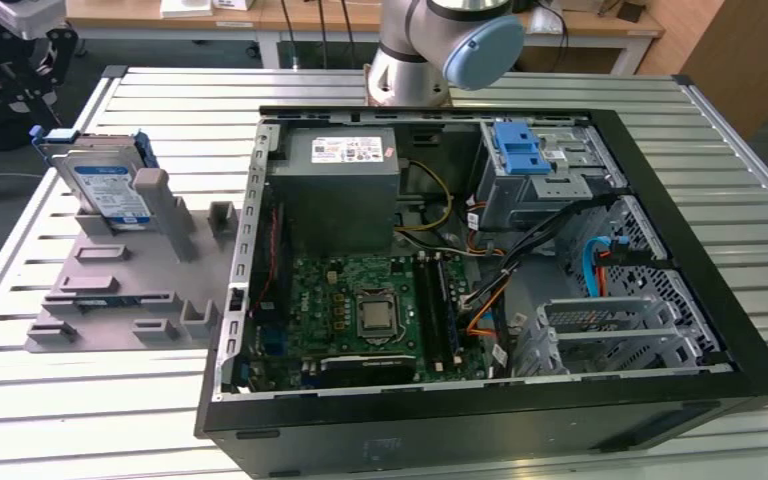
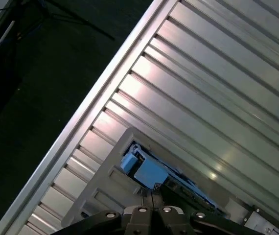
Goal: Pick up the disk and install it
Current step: 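Pick up the disk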
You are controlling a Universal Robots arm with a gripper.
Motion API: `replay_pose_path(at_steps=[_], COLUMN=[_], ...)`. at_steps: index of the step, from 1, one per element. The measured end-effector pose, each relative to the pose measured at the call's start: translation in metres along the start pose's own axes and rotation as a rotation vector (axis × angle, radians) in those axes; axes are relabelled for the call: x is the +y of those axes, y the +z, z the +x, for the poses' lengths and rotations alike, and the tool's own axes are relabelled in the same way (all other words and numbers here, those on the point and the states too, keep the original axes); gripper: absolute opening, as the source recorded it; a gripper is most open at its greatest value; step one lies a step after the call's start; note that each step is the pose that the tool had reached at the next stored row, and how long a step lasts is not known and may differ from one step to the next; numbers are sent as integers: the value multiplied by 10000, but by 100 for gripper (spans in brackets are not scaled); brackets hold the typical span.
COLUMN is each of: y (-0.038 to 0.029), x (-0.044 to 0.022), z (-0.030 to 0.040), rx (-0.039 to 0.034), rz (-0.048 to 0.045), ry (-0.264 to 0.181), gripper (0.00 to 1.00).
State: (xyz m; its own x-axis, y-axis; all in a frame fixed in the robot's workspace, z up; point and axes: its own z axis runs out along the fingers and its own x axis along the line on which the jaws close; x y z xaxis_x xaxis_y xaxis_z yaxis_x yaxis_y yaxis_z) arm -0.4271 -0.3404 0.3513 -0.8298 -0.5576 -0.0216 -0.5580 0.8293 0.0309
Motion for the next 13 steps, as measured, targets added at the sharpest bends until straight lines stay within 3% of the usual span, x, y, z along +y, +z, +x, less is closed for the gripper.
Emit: replay_pose_path(at_steps=[5,13], y=[0,0], x=[0,0], z=[0,0], rx=[15,24], rz=[-11,-16], ry=[-500,-771], gripper=[11,11])
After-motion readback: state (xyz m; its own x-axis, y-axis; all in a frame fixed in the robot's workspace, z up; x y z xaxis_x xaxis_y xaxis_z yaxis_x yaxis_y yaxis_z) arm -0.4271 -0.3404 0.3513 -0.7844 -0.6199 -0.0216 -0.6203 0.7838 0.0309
